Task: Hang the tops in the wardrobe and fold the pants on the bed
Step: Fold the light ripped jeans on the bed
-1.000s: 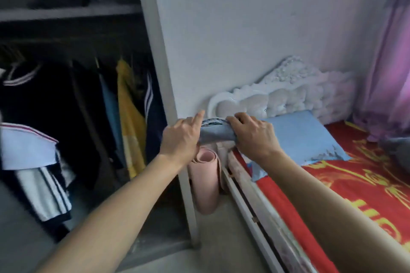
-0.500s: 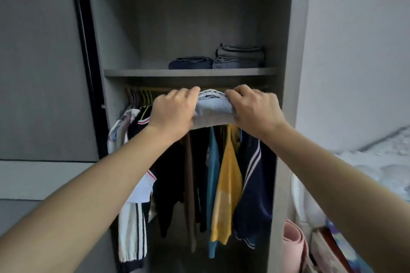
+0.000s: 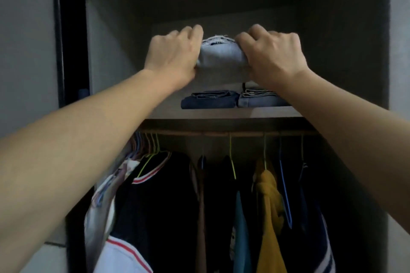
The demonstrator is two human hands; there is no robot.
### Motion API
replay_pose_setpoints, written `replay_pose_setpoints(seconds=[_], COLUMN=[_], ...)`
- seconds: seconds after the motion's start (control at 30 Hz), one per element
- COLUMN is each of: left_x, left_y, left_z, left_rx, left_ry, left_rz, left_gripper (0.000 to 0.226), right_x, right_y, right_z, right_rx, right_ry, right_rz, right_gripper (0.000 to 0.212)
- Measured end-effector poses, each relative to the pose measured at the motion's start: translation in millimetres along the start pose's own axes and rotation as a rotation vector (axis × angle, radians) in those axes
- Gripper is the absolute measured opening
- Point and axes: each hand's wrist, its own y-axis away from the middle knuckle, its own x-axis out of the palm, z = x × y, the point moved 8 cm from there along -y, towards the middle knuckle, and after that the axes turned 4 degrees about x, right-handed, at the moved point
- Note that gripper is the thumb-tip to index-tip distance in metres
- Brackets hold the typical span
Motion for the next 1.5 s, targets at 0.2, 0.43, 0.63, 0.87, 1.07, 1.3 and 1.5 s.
replay_pose_setpoints(seconds=[0.2, 0.43, 0.63, 0.87, 1.07, 1.3, 1.5], left_x=[79.8, 174.8, 268.8, 414.4, 435.8, 424.9, 381.9], left_y=[-36.9, -60.3, -109.2, -96.1, -85.8, -82.6, -84.1], left_z=[24.0, 41.7, 54.0, 10.0, 2.2, 4.8, 9.1], left_rx=[-0.020, 0.035, 0.108, 0.281, 0.248, 0.241, 0.254], left_ry=[-0.067, -0.041, 0.017, 0.396, 0.740, 0.700, 0.396], left_rz=[-0.037, -0.115, -0.169, 0.536, 0.763, 0.751, 0.584], left_gripper=[0.046, 0.046, 0.045, 0.059, 0.048, 0.051, 0.040], right_x=[80.9, 162.0, 238.3, 374.5, 400.5, 392.6, 358.8], right_y=[-49.2, -84.9, -127.7, -88.2, -66.7, -61.2, -58.2], right_z=[11.9, 32.3, 35.3, 42.0, 29.2, 26.8, 14.8], right_rx=[-0.068, -0.117, -0.106, 0.022, 0.214, 0.189, 0.160], right_ry=[0.020, 0.119, 0.214, 0.132, -0.222, -0.256, -0.218], right_rz=[-0.033, -0.027, 0.061, 0.870, 1.097, 1.044, 0.953], right_gripper=[0.035, 0.037, 0.043, 0.077, 0.090, 0.085, 0.086])
